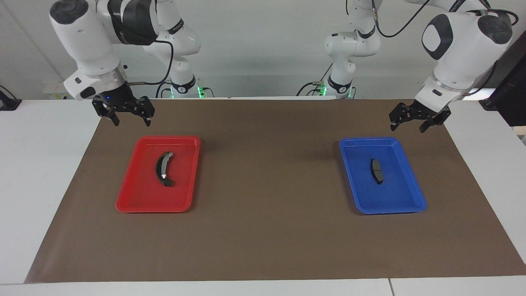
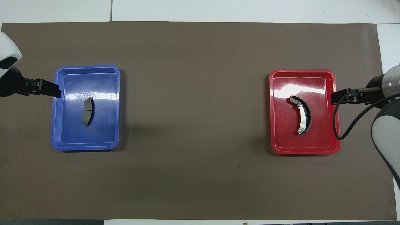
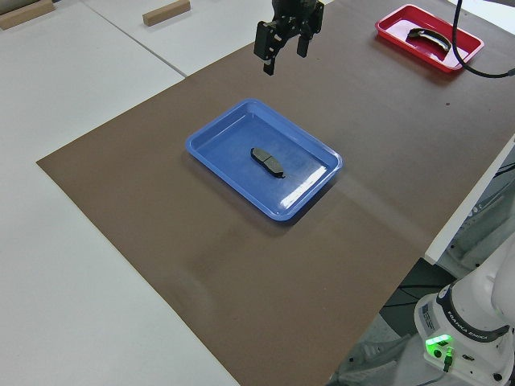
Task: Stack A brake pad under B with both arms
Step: 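Grasp the pads in both trays with the left and right grippers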
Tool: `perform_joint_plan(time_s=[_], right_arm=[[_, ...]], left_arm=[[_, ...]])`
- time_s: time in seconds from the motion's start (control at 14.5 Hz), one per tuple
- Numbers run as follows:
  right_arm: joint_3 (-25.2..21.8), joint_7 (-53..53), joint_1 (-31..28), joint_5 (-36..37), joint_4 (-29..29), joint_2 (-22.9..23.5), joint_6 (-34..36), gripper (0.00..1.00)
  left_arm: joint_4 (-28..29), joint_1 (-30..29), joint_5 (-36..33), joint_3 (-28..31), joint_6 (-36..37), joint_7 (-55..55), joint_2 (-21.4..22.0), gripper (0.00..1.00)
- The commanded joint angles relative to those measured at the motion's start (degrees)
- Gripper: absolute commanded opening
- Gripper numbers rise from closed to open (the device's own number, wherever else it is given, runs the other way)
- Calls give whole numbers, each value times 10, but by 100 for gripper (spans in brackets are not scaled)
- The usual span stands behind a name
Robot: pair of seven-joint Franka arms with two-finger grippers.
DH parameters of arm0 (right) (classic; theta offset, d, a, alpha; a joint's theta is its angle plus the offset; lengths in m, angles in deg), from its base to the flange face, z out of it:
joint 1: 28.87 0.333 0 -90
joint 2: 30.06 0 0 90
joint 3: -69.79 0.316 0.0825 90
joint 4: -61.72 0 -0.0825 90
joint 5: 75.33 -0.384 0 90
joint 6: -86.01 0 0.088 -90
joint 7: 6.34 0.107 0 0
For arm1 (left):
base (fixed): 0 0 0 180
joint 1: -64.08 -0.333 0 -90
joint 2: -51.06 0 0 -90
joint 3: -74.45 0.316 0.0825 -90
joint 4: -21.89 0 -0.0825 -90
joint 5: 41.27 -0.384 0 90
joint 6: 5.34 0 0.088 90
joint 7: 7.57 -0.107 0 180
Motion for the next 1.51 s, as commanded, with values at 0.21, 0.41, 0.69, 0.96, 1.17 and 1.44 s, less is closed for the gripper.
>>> perform_joint_plan(time_s=[0.21,0.41,0.69,0.96,1.17,1.44], right_arm=[[2,-26,-9,-10,-161,32,-214,100],[2,-32,-18,-11,-206,56,-295,100],[3,-62,-24,-12,-220,99,-361,100],[3,-87,-18,-51,-232,117,-379,100],[3,-90,-22,-53,-239,117,-382,95],[3,-90,-18,-53,-245,120,-391,58]], left_arm=[[145,-4,2,1,-181,-4,-1,98],[194,-5,2,1,-268,-1,-44,98],[258,-5,2,1,-341,1,-60,98],[282,-15,2,1,-366,-3,-74,97],[282,-18,2,1,-378,-3,-93,97],[282,-18,2,1,-373,-4,-93,61]])
